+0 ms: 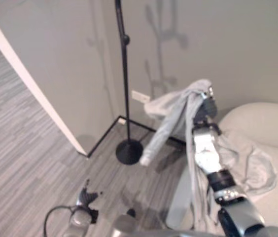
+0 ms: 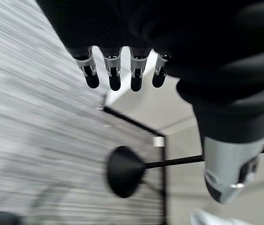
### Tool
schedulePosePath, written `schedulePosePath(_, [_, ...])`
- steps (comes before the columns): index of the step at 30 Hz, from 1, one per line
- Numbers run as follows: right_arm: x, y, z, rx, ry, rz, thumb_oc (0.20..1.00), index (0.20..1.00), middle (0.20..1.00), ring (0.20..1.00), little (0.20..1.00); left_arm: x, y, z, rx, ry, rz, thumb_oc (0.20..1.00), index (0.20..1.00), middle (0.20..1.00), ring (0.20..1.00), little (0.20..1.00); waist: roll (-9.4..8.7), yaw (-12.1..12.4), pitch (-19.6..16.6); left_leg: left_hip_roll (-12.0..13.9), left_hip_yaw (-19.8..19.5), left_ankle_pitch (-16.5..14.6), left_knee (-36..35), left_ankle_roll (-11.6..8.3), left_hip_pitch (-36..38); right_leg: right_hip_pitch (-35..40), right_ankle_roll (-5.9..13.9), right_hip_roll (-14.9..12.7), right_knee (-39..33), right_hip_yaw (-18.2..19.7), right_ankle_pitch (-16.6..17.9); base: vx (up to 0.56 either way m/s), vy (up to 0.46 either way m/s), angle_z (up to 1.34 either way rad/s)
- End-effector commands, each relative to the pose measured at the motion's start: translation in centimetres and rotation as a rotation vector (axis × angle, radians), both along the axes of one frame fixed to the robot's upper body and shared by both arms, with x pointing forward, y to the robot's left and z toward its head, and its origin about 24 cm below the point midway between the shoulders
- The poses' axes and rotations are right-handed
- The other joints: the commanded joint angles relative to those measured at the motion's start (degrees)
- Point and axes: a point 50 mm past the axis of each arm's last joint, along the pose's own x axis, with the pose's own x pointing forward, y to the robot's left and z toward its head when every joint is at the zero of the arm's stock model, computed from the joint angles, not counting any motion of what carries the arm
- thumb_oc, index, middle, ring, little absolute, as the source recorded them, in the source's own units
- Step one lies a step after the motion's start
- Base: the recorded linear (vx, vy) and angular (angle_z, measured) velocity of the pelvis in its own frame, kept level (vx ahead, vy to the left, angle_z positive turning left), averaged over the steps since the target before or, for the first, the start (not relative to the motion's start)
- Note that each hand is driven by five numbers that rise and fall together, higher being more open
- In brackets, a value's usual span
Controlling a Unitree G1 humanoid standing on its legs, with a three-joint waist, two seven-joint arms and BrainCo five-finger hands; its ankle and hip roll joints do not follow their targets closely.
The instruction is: Hang the clothes on the sofa on the clothes rack.
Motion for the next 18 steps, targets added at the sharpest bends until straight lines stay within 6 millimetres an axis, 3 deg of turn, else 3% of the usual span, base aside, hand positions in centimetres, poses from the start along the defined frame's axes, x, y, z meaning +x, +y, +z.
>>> schedulePosePath(1, [-0.4,-0.1,7.6,-0.014,-0.3,-0.037,0.2,0.2,0.2,0.2,0.2,1.5,-0.2,1.1,-0.027,-0.084,-0.035,1.0,1.0,1.0,1.0,1.0,0.5,2.3,-3.6,2.0,1.5,-1.3,-7.5,-0.04,4.7,4.3,7.54,-4.1,-1.3,0.1,9.1,0.0,-0.01,-0.14])
schedulePosePath(3, [-0.5,0.4,13.0,-0.065,-0.428,-0.058,0.2,0.2,0.2,0.2,0.2,3.9,-0.4,3.8,-0.03,-0.233,-0.04,1.0,1.0,1.0,1.0,1.0,0.08,1.9,-4.3,2.5,2.1,-1.2,-8.0,-0.4,5.8,4.8,7.54,-3.6,-1.5,0.6,9.1,0.0,-0.018,-0.08])
schedulePosePath(4, [-0.5,0.4,13.0,-0.065,-0.428,-0.057,0.2,0.2,0.2,0.2,0.2,4.0,-0.4,3.8,-0.03,-0.233,-0.04,1.0,1.0,1.0,1.0,1.0,0.09,2.0,-4.3,2.5,2.1,-1.2,-8.0,-0.4,5.8,4.9,7.54,-3.6,-1.5,0.6,9.1,0.0,0.0,0.0])
schedulePosePath(12, [-1.2,1.9,22.0,-0.164,-0.582,-0.109,0.2,0.2,0.2,0.2,0.2,9.1,-0.8,9.8,0.16,-0.492,-0.137,1.0,1.0,1.0,1.0,1.0,-0.86,-0.4,-6.0,3.7,3.4,-1.0,-8.9,-1.47,7.4,4.8,7.54,-2.4,-1.9,1.9,9.0,0.0,-0.009,-0.09])
schedulePosePath(16, [-1.3,2.8,25.6,-0.205,-0.597,-0.126,0.2,0.2,0.2,0.2,0.2,11.2,-2.5,11.0,0.24,-0.54,-0.202,1.0,1.0,1.0,1.0,1.0,-1.55,-2.6,-7.1,3.8,3.9,-1.0,-9.3,-1.82,8.0,4.3,7.54,-1.7,-2.2,2.9,9.7,0.0,-0.001,-0.06])
schedulePosePath(18, [-1.3,3.1,26.0,-0.211,-0.594,-0.125,0.2,0.2,0.2,0.2,0.2,11.7,-2.9,11.3,0.226,-0.559,-0.204,1.0,1.0,1.0,1.0,1.0,-1.62,-3.0,-7.2,3.8,4.0,-0.9,-9.5,-1.87,8.1,4.3,7.54,-1.6,-2.2,3.0,9.9,0.0,0.007,-0.02])
